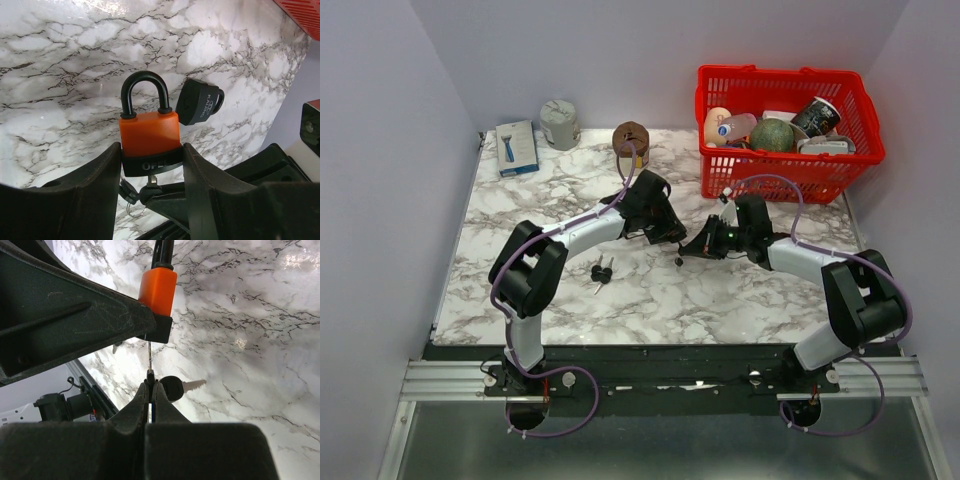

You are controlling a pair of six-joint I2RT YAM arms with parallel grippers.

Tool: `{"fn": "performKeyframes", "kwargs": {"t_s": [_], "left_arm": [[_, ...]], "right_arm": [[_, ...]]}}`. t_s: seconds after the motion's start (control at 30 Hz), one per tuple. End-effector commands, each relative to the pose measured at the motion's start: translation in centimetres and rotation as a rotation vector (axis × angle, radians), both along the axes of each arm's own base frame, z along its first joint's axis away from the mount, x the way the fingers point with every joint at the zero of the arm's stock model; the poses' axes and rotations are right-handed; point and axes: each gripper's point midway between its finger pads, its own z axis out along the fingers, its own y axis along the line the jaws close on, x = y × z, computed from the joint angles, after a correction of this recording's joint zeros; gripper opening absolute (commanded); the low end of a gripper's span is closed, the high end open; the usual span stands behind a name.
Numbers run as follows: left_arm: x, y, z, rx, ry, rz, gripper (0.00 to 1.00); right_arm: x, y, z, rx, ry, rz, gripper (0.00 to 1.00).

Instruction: Unlock with the key

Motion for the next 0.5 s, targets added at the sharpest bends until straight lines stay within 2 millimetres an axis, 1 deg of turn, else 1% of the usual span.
{"fn": "performKeyframes", "kwargs": {"t_s": [0.0,0.13,0.2,0.3,0.47], "left_arm": [[-0.01,-0.67,2.24,-0.05,-0.025,-0.016,0.0],[0.0,-0.72,2.32,-0.053,-0.024,-0.016,0.0],[-0.03,-0.69,2.18,-0.05,-0.023,-0.017,0.0],[-0.11,-0.65,2.21,-0.051,-0.022,-0.019,0.0],[-0.21,-0.58,2.12,-0.053,-0.022,-0.016,0.0]], "right_arm": [[0.54,-0.12,-0.48,0.004,0.003,-0.005,0.01],[0.72,-0.16,-0.62,-0.004,0.012,-0.011,0.01],[0.56,-0.25,-1.13,-0.012,0.037,-0.015,0.01],[0.52,-0.44,-1.35,-0.02,0.046,-0.025,0.01],[1.17,-0.64,-1.01,-0.035,0.023,-0.052,0.01]]}}
